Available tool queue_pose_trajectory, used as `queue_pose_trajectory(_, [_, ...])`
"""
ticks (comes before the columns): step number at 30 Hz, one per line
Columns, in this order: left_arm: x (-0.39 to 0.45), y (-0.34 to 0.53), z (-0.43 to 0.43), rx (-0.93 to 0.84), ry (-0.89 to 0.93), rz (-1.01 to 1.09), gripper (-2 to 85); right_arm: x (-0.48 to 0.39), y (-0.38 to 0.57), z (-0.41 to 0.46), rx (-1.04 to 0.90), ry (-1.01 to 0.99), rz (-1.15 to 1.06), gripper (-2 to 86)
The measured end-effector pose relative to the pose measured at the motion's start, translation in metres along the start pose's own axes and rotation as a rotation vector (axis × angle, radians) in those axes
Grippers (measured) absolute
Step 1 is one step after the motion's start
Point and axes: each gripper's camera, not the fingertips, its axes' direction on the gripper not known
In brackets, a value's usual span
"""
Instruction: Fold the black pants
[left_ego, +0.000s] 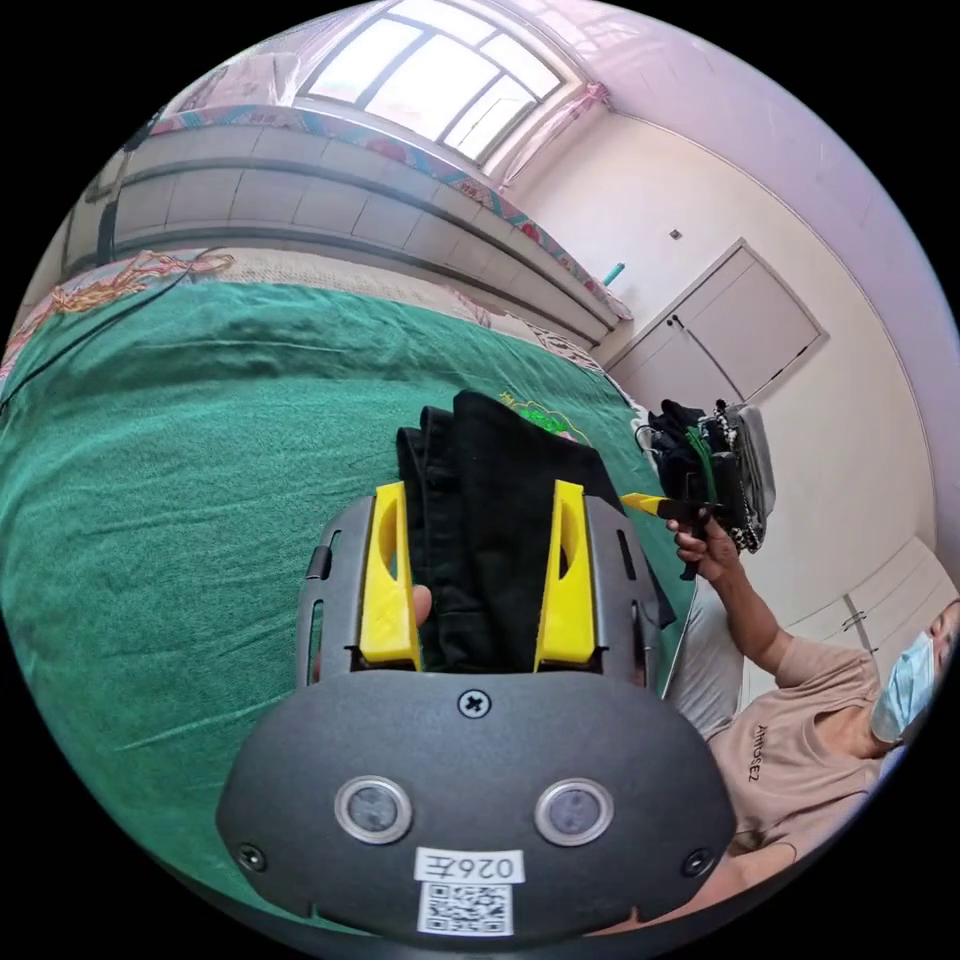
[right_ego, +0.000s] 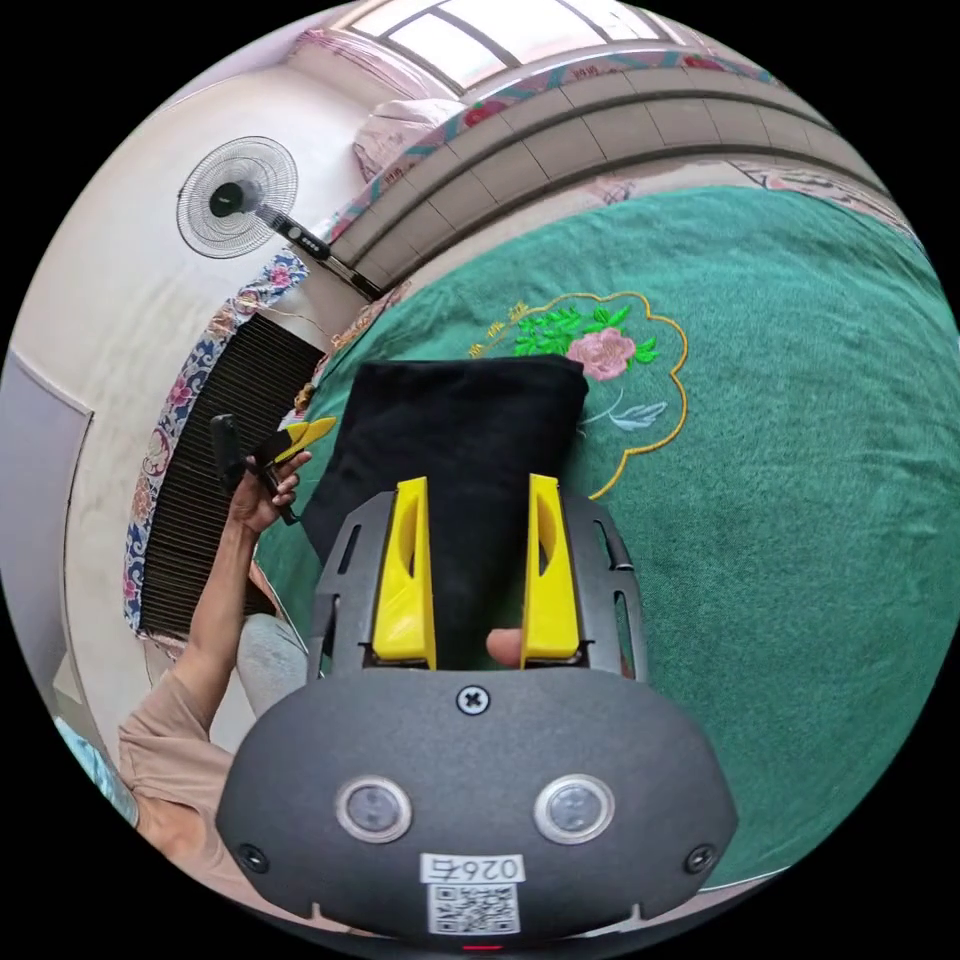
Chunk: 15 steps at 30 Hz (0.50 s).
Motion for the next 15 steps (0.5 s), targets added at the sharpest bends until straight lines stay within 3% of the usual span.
queue_pose_trajectory(5, [0.012,-0.017,0.091,-0.204,-0.027,0.03,21.7,0.025,-0.059,0.096,-0.028,0.002,0.024,11.1])
queue_pose_trajectory(11, [0.039,-0.035,0.135,-0.238,-0.141,0.04,21.4,0.07,-0.099,0.116,0.127,-0.046,0.212,11.0])
queue_pose_trajectory(15, [0.039,-0.037,0.151,-0.22,-0.117,0.032,19.8,0.083,-0.141,0.172,0.039,-0.107,0.201,13.9])
